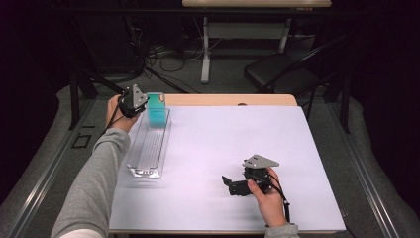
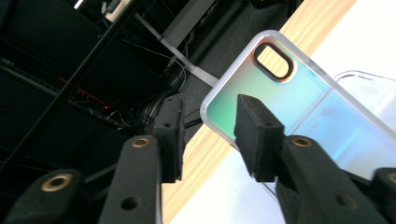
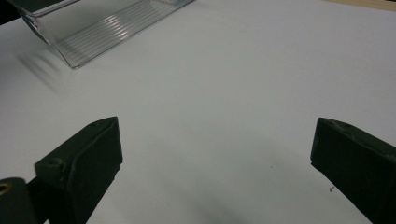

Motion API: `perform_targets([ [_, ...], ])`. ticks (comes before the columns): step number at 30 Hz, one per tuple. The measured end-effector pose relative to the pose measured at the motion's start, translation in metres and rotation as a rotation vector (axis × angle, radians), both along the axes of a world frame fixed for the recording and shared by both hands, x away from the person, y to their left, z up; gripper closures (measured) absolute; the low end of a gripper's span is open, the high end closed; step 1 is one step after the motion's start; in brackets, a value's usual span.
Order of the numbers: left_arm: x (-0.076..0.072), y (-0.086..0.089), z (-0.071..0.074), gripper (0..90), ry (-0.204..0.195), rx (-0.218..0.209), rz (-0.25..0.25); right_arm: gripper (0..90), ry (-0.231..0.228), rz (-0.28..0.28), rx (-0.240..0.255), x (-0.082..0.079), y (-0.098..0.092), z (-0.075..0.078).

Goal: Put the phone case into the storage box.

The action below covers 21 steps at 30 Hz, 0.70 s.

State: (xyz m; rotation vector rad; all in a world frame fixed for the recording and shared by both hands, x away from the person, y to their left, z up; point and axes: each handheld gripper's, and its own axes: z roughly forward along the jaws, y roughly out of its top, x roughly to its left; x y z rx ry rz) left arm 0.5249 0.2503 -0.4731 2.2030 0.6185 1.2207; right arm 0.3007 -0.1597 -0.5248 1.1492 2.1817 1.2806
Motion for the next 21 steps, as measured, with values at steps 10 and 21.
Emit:
perform_targets([
  [10,-0.0012,0.0014,0.0015,53.3,0.028,-0.024,0.037,2.0,-0.003,0.002,-0.001,-0.0002,0.0002,0.0000],
  [21,-0.0040,0.0046,0.0049,50.5,0.084,-0.078,0.106,2.0,-0.001,0.005,0.000,-0.0002,-0.0003,-0.0002],
])
